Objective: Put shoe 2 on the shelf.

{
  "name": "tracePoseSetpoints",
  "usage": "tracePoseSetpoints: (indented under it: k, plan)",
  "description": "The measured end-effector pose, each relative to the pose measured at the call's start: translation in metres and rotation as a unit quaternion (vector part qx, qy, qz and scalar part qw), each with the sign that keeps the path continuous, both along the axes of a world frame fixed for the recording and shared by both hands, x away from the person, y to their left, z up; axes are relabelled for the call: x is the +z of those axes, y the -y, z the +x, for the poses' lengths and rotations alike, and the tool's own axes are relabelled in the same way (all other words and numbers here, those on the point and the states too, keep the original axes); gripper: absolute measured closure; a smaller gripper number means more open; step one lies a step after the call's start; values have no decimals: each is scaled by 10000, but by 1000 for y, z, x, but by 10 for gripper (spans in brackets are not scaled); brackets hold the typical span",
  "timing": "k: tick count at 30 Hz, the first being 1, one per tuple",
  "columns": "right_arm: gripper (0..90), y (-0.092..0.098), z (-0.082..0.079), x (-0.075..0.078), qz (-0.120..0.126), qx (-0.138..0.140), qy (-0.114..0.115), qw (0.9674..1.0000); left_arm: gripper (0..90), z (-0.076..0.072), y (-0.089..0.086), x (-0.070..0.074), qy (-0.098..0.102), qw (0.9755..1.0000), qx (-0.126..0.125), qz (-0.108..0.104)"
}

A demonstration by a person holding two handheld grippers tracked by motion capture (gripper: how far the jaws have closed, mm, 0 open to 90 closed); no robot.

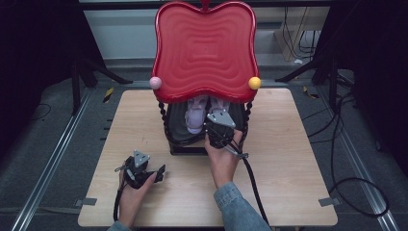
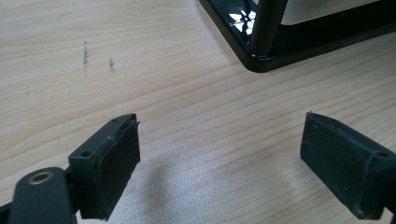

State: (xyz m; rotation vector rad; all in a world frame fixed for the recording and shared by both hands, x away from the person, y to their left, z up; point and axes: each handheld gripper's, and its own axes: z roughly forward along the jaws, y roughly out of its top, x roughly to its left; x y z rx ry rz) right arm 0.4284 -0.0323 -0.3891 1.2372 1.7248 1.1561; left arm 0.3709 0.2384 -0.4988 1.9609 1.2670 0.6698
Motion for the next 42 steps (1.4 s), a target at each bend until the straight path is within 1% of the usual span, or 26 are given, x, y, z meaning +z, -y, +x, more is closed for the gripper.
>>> tracePoseSetpoints:
  k: [2,6,20,22,24,25,26,29,31,32,33,34,35,36,37,38,39,40,42]
  plan:
    - [872,-1,2,2,2,47,-48,10000,112,0,0,0,13,10000,8,-8]
    - [872,-4,6,6,-32,103,-58,9999,112,0,0,0,0,10000,0,-7]
    - [870,-5,2,3,-98,180,-113,9997,112,0,0,1,5,10000,16,-1]
    - [863,-6,2,3,-111,194,-108,9997,112,0,0,1,15,10000,22,-11]
    - [825,-5,2,3,-105,212,-137,9996,112,0,0,0,11,10000,18,-2]
    - [825,-5,2,3,-105,212,-137,9996,112,0,0,0,11,10000,18,-2]
    - [794,-4,2,4,-112,220,-147,9996,112,0,0,1,13,10000,23,-9]
    - [662,-2,0,5,-147,247,-141,9995,110,0,-1,1,19,10000,33,-18]
    - [554,0,-2,7,-129,282,-180,9994,110,0,-1,1,23,10000,36,-11]
    - [477,2,-5,9,-153,309,-209,9992,109,0,-1,1,25,10000,33,-7]
    - [477,2,-5,9,-153,309,-209,9992,109,0,-1,1,26,10000,34,-7]
    - [449,3,-6,10,-149,314,-217,9992,109,0,-1,1,25,10000,36,-5]
    - [371,7,-10,13,-109,342,-245,9991,109,0,-1,1,23,10000,40,-8]
    - [371,7,-10,13,-109,342,-245,9991,109,0,-1,1,23,10000,40,-8]
    - [343,9,-11,13,-140,359,-236,9990,109,0,-1,1,23,10000,37,-4]
    - [281,13,-15,16,-175,368,-250,9989,109,0,-1,1,27,10000,35,0]
    - [281,13,-15,16,-175,368,-250,9989,109,0,-1,1,27,10000,36,2]
    - [225,17,-19,19,-175,328,-230,9990,108,0,-1,1,29,10000,44,-7]
    - [185,21,-24,23,-219,293,-166,9992,108,0,-2,1,30,10000,50,8]
